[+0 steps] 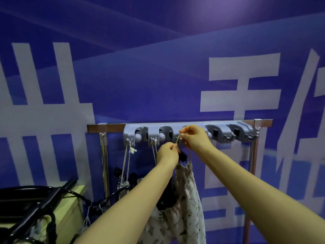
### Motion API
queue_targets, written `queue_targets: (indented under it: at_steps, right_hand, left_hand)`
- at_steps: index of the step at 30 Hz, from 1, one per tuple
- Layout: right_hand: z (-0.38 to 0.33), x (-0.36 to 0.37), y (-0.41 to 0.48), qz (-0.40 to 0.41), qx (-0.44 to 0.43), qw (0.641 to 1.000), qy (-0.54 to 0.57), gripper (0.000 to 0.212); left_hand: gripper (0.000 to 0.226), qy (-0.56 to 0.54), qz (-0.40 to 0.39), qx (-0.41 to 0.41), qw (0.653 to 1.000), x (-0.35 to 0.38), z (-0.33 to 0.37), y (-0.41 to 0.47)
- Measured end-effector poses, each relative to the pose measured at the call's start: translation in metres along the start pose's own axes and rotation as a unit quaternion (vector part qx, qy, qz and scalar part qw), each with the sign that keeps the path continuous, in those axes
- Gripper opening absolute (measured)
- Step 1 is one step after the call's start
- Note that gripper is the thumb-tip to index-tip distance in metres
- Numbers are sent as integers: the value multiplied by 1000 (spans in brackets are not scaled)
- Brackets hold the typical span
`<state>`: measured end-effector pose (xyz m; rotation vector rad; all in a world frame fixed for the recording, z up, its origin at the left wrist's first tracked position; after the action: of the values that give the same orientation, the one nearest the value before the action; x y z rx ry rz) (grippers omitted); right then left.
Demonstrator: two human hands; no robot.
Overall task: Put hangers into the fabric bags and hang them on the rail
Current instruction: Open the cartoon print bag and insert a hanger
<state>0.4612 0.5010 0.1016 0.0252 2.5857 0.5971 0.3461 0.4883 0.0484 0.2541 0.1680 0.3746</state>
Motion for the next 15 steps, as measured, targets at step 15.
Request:
queue_targets:
  at_steps: [15]
  right_hand:
    - [-37, -3, -55, 132, -146, 927, -318, 24]
  left_hand:
    - [16, -44, -31, -49, 997, -11, -7, -32]
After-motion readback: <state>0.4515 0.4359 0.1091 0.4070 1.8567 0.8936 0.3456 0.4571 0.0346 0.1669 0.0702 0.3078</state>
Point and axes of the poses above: each hand's wrist, its own y-axis towards the middle knuckle, its own x-axis out of the palm, z = x × y, the point moved 7 cm from there along y, towards the middle knuckle, and after that the axes turned 15 degrees about -y, right-handed, at the moved point
